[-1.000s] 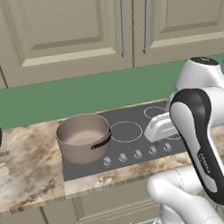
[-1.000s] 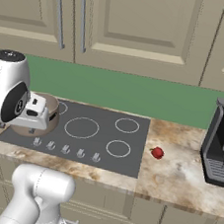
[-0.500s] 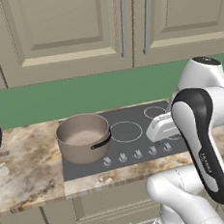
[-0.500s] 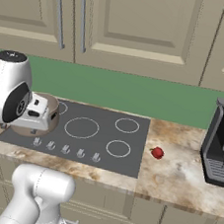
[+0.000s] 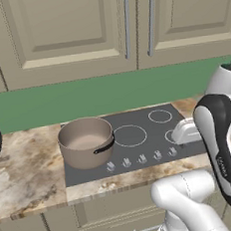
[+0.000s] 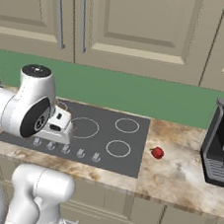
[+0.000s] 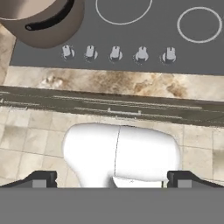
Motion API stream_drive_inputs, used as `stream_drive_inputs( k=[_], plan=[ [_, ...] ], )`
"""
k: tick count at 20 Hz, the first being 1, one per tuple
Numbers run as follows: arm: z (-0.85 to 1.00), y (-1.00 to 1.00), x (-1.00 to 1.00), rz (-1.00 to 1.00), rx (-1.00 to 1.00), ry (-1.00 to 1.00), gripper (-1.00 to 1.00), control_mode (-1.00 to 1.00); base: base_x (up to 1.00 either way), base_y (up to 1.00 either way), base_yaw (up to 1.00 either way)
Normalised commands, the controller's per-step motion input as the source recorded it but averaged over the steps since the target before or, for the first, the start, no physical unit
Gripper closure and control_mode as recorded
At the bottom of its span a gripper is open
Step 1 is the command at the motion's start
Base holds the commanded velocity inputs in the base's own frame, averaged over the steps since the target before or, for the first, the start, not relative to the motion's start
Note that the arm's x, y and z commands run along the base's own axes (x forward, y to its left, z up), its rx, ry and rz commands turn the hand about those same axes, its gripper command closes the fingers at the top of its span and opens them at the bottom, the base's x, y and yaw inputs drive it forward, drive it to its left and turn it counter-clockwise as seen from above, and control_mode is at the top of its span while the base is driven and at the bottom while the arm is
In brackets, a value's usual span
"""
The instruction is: Turn on the burner for the pot on the stove. Wait thirty seconds for the pot to heat up. Then add the bell pepper to the pot.
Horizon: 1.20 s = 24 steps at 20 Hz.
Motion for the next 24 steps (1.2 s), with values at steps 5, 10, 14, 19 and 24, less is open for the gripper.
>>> stream_drive_inputs(
  k=[5,10,14,19,24],
  plan=[
    [-0.29,-0.89,0.08,-0.27,-0.04,-0.09,-1.0,-1.0,0.0,0.0,0.0],
    [-0.31,-0.79,0.28,-0.31,-0.08,-0.05,-1.0,-1.0,0.0,0.0,0.0],
    [-0.27,-0.71,0.37,-0.32,-0.07,-0.04,-1.0,-1.0,0.0,0.0,0.0],
    [-0.14,-0.68,0.35,-0.34,-0.02,-0.06,-1.0,-1.0,0.0,0.0,0.0],
    [-0.01,-0.73,0.7,-0.36,0.01,0.0,-1.0,-1.0,0.0,0.0,0.0]
  ],
)
